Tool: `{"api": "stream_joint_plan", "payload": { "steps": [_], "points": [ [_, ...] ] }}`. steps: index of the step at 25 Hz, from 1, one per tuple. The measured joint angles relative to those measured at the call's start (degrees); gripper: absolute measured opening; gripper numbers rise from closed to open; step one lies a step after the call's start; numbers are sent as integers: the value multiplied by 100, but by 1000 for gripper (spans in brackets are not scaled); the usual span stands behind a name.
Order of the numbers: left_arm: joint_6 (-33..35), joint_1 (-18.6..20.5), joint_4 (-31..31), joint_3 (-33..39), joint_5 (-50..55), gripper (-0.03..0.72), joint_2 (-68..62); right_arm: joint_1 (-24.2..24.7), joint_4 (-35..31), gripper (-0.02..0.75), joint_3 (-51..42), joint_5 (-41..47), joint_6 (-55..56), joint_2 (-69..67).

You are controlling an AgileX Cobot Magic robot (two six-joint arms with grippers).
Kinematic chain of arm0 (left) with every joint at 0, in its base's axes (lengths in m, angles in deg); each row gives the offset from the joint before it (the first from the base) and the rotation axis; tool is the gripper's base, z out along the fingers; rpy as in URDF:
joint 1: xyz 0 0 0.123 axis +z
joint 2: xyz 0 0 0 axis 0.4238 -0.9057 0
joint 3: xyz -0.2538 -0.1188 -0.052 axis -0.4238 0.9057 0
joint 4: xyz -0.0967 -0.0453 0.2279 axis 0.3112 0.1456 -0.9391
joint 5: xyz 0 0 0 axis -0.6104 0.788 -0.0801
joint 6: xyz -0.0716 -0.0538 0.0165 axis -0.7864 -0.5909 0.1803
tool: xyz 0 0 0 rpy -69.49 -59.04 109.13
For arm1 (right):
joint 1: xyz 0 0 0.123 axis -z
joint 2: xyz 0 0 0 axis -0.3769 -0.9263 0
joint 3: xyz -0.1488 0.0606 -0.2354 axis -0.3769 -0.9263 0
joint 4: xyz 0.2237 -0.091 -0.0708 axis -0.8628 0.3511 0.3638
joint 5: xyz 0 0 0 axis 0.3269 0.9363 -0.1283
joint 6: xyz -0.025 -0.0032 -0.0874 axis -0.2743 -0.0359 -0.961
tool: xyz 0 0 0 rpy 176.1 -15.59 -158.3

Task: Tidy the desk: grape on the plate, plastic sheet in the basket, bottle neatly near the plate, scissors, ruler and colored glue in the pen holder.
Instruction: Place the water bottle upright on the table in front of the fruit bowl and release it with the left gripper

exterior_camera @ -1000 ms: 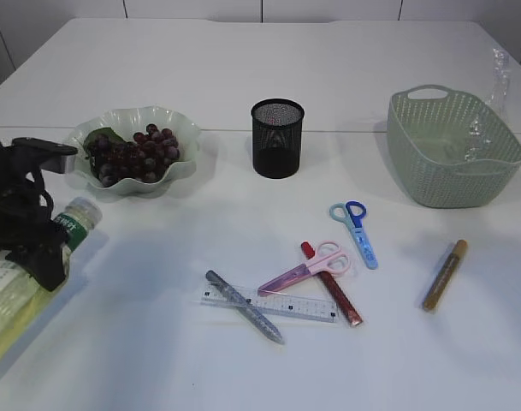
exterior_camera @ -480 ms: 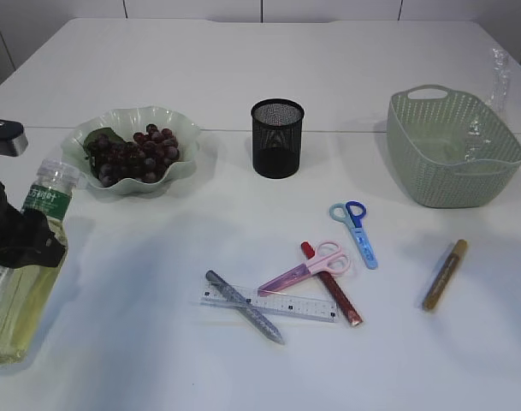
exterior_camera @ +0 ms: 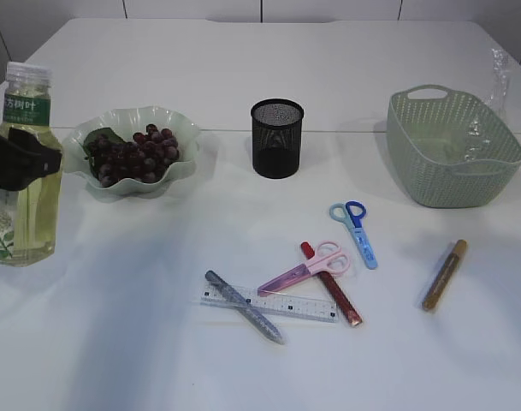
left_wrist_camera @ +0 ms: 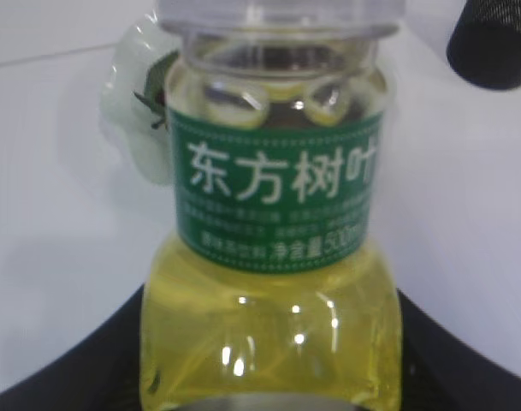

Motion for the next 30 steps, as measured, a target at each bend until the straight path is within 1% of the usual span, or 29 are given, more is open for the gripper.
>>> {"api": "stream_joint_plan", "payload": {
  "steps": [3,8,10,14,18,22,26,30],
  "points": [
    [0,0,40,180,-774,428,0,0,0,453,0,12,0,0],
    [0,0,124,800,-2249,428,0,0,0,454,0,12,0,0],
    [0,0,150,920,-2707,428,-25,0,0,454,0,12,0,0],
    [-28,0,150,932,-3410,428,-323,0,25,454,0,12,-44,0],
    [-423,0,45,932,-4036,428,-792,0,85,453,0,12,-55,0],
    [-878,0,-196,932,-4874,428,-1338,0,99,453,0,12,-55,0],
    [-1051,-10,-508,936,-5625,428,-1762,0,109,453,0,12,-55,0],
    [-1179,-10,-746,936,-6153,428,-2161,0,122,453,0,12,-67,0]
  ]
}}
